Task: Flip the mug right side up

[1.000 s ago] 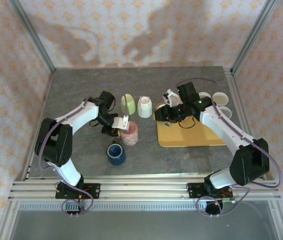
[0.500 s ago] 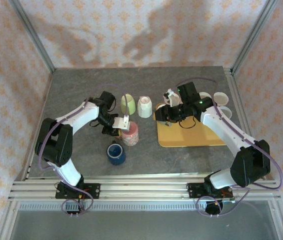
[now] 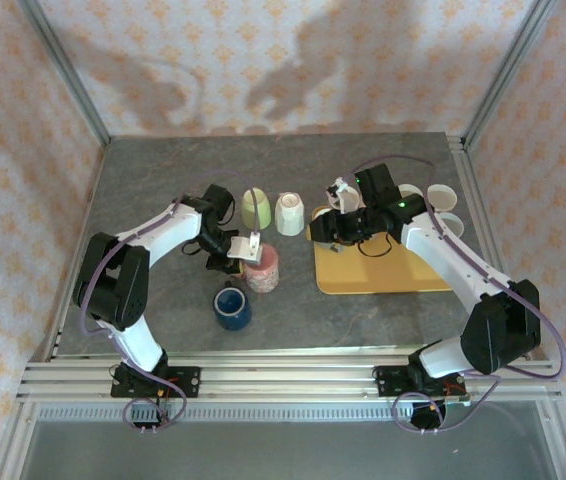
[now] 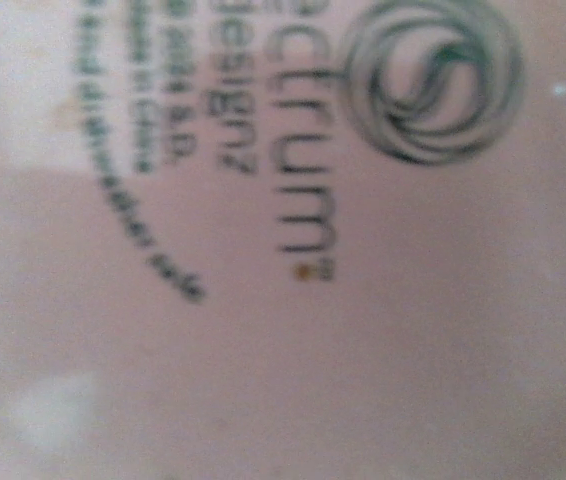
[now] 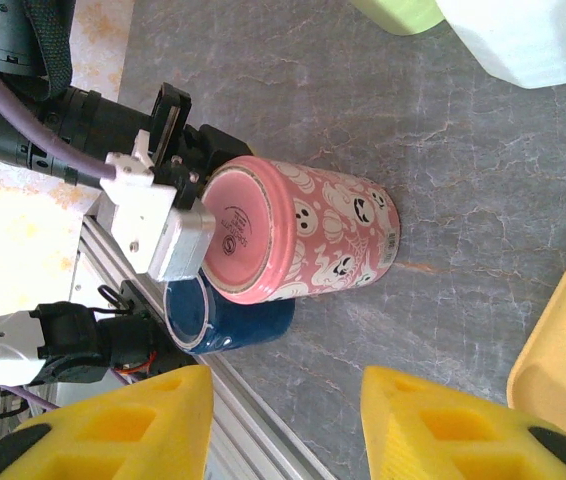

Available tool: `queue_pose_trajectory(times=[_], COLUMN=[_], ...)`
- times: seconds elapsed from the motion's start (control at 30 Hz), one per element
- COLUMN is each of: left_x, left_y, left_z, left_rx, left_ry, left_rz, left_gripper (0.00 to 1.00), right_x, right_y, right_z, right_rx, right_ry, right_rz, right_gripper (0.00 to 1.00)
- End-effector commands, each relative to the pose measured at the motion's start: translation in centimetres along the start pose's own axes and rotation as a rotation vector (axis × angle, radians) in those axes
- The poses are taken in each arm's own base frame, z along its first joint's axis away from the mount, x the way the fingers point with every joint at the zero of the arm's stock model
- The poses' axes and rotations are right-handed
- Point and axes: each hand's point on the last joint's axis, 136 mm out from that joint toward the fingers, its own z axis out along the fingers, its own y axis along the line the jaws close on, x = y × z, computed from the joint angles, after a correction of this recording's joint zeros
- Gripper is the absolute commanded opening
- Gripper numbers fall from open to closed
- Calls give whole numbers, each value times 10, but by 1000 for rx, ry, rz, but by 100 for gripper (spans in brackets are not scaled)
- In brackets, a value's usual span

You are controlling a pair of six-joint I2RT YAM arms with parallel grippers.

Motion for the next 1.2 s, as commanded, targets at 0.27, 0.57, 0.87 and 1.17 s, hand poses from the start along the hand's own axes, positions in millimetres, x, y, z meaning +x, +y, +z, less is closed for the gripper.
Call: queue_pose_trajectory(times=[0.27,0.57,0.87,1.17], left_x=[-52,-103,-157,-190], left_y=[15,22,14,10], left_z=[-45,-135,-259,-341], left_rx=[-133,-338,-522,-463], left_ry=[-235,-490,-861,-1157], left_rz=[-186,-377,-521,-749], left_gripper=[0,0,0,0], right_x=[-4,-8,-27,-41], right_y=[11,35,80,116], right_z=[-21,-42,-62,-88], right_rx=[3,-73,-253,-347], right_ry=[-69,-149,-235,-299], right_rz=[-55,-114,-158,-208], right_gripper=[44,48,57,61])
